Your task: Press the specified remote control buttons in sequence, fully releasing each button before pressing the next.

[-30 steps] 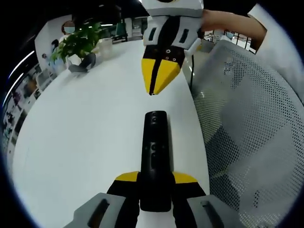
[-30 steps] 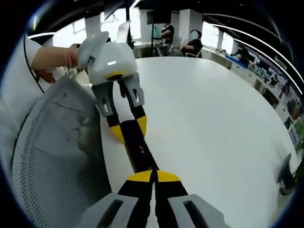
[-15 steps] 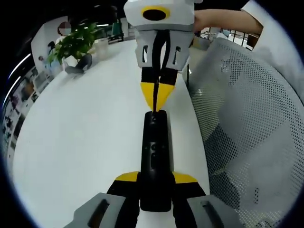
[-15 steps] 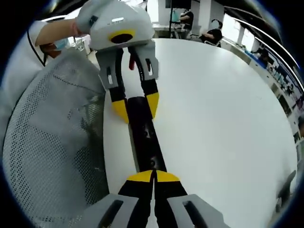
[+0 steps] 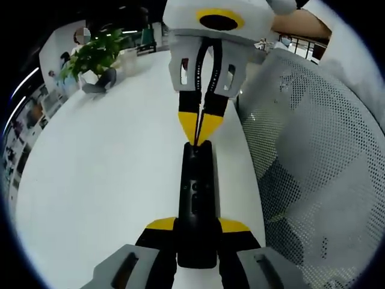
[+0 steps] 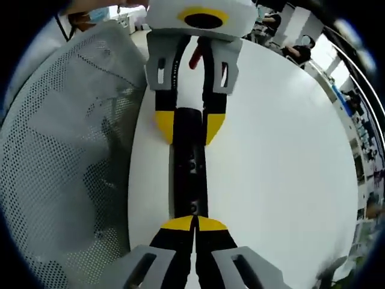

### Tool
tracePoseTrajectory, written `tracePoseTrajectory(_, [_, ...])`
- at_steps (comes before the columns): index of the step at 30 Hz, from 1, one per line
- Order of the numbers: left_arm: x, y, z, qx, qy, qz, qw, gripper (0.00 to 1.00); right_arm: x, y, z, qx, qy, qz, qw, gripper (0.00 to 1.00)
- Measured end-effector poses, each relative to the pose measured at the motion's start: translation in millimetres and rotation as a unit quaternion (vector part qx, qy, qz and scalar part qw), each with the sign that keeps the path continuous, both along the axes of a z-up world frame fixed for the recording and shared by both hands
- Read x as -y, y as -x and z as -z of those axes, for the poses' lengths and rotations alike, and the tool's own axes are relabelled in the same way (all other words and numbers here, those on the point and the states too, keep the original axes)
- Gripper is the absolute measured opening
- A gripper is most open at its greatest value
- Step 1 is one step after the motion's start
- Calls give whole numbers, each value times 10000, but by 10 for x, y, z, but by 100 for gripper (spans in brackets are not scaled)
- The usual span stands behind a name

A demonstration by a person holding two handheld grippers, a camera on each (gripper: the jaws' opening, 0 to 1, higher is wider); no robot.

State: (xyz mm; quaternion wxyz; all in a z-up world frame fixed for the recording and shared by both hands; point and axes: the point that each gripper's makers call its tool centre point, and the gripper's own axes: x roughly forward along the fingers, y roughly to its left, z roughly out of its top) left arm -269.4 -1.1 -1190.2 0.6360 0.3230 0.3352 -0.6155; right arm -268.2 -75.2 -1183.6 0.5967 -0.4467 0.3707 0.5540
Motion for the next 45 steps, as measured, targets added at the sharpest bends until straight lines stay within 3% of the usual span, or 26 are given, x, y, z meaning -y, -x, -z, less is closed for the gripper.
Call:
tracePoseTrajectory(3, [-2, 0, 0, -2, 1, -2, 10000, 24, -3, -22, -20, -145, -557, 533, 9969, 0])
tracePoseTrajectory(5, [-1, 0, 0, -6, 12, -9, 10000, 24, -2, -46, -43, -403, -952, 1102, 9885, 0])
tracePoseTrajectory(6, [-1, 1, -1, -6, 12, -12, 10000, 24, -6, -59, -57, -372, -1042, 1151, 9872, 0])
tracePoseTrajectory(8, [-1, 1, -1, -6, 11, -19, 10000, 24, -29, -57, -86, -243, -1026, 962, 9898, 0])
tracePoseTrajectory(11, [-1, 2, -2, -8, 10, -19, 10000, 24, -100, -5, -69, -403, -994, 812, 9909, 0])
tracePoseTrajectory(17, [-3, 4, -2, -15, 7, -31, 10000, 24, -117, 5, -37, -371, -765, 511, 9951, 0])
tracePoseTrajectory(26, [-3, 5, -3, -10, -28, -17, 10000, 24, -112, -1, -25, -85, -782, 453, 9959, 0])
tracePoseTrajectory(29, [-2, 5, -2, -5, -43, -15, 10000, 24, -124, -8, -41, -260, -1026, 808, 9911, 0])
tracePoseTrajectory(33, [-1, 6, -2, -6, -51, -22, 10000, 24, -200, -25, -113, -318, -1274, 852, 9877, 0])
tracePoseTrajectory(36, [-2, 6, -1, -5, -56, -27, 10000, 24, -226, -59, -87, -298, -1208, 780, 9892, 0])
tracePoseTrajectory(40, [-2, 5, 0, -11, -54, -48, 10000, 24, -273, -9, -30, -522, -1192, 647, 9894, 0])
tracePoseTrajectory(41, [-2, 5, 0, -11, -50, -47, 10000, 24, -218, -11, 1, -407, -966, 536, 9930, 0])
tracePoseTrajectory(42, [-3, 5, 0, -14, -47, -52, 10000, 24, -287, -10, -37, -367, -1140, 350, 9922, 0])
tracePoseTrajectory(43, [-3, 4, 0, -16, -42, -57, 10000, 24, -244, -1, -22, -411, -1018, 482, 9928, 0])
tracePoseTrajectory(45, [-2, 5, -1, -18, -35, -60, 10000, 24, -234, -13, -9, -339, -923, 356, 9945, 0])
